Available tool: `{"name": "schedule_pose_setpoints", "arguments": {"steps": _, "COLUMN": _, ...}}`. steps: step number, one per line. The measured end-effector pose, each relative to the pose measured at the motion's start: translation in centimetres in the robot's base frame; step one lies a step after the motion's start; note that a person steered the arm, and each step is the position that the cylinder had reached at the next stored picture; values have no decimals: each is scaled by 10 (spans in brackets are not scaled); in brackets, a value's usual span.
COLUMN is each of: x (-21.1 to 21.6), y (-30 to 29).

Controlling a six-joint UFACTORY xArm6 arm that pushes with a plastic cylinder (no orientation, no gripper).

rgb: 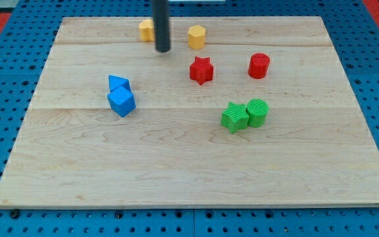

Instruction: Push the yellow heart closer to the yellow hexagon

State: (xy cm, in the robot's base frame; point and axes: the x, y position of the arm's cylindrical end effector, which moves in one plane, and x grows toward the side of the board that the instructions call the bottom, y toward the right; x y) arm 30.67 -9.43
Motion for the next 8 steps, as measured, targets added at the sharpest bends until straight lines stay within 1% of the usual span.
{"name": "schedule_pose_setpoints", "arguments": {"steps": 1, "x": -15, "y": -85}}
{"name": "schedule_pose_setpoints", "arguments": {"steps": 2, "x": -77, "y": -78}}
{"name": "schedule_pose_setpoints", "arguments": {"steps": 3, "x": -100, "y": 8}}
{"name": "schedule_pose_setpoints", "arguments": {"steps": 4, "x": -92, "y": 83}}
{"name": "schedule_pose_setpoints", "arguments": {"steps": 5, "x": -94, "y": 55}}
{"name": "schedule_pose_setpoints", "arguments": {"steps": 6, "x": -94, "y": -15}}
{"name": "schedule_pose_setpoints", "arguments": {"steps": 7, "x": -68, "y": -52}}
{"name": "schedule_pose_setpoints", "arguments": {"steps": 8, "x": -56, "y": -13}}
